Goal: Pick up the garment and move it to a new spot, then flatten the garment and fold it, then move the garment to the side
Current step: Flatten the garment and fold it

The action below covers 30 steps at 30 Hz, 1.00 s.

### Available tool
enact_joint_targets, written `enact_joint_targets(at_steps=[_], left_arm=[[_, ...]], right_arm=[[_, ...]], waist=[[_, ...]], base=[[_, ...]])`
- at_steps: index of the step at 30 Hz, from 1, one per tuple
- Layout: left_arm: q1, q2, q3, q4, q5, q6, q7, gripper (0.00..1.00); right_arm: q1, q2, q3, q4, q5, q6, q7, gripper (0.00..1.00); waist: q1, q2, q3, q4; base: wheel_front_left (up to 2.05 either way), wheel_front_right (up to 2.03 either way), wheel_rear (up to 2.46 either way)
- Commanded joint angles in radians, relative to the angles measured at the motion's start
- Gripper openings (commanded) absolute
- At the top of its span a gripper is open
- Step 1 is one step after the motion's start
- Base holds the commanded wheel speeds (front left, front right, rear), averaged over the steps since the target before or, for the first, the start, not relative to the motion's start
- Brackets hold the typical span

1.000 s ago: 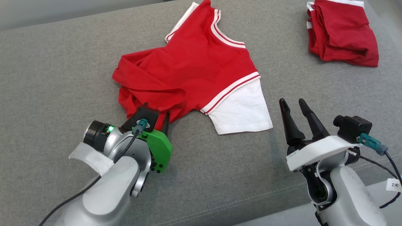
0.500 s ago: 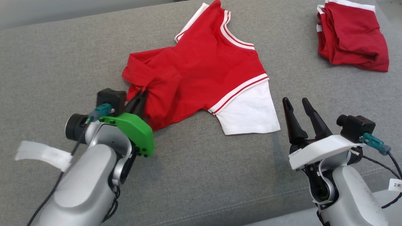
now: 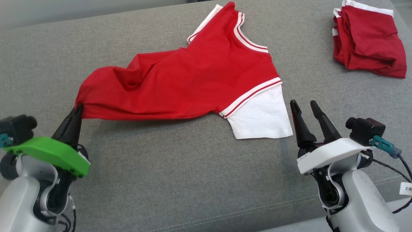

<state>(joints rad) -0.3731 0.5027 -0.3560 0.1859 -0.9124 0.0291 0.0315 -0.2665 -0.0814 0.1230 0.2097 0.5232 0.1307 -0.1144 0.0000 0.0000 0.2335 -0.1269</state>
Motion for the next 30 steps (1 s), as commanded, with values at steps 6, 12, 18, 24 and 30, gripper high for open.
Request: enact_joint_targets(at_steps=[6,12,18,24,30], left_arm=[[0.171,0.044,0.032,0.003,-0.045,-0.022,-0.049,0.00],[0.245,0.029,0.036,0.082,-0.054,-0.027,-0.088,0.00],[0.246,-0.006,0.021,0.162,-0.053,-0.044,-0.120,0.00],[0.228,-0.044,0.038,0.218,-0.084,-0.076,-0.162,0.00],[0.230,-0.063,0.066,0.230,-0.129,-0.102,-0.198,1.00]], right_arm=[[0.014,-0.013,-0.006,0.004,0.001,0.000,0.009,1.00],[0.016,-0.018,-0.008,0.009,-0.001,0.000,0.022,1.00],[0.019,-0.017,-0.007,0.016,0.002,0.000,0.033,1.00],[0.022,-0.016,-0.005,0.025,0.004,0.000,0.040,1.00],[0.032,-0.014,-0.006,0.033,0.005,0.000,0.039,1.00]], waist=[[0.0000,0.0000,0.000,0.003],[0.0000,0.0000,-0.004,0.009],[0.0000,0.0000,-0.009,0.013],[0.0000,0.0000,-0.019,0.012],[0.0000,0.0000,-0.028,0.012]], base=[[0.00,0.00,0.00],[0.00,0.00,0.00],[0.00,0.00,0.00],[0.00,0.00,0.00],[0.00,0.00,0.00]])
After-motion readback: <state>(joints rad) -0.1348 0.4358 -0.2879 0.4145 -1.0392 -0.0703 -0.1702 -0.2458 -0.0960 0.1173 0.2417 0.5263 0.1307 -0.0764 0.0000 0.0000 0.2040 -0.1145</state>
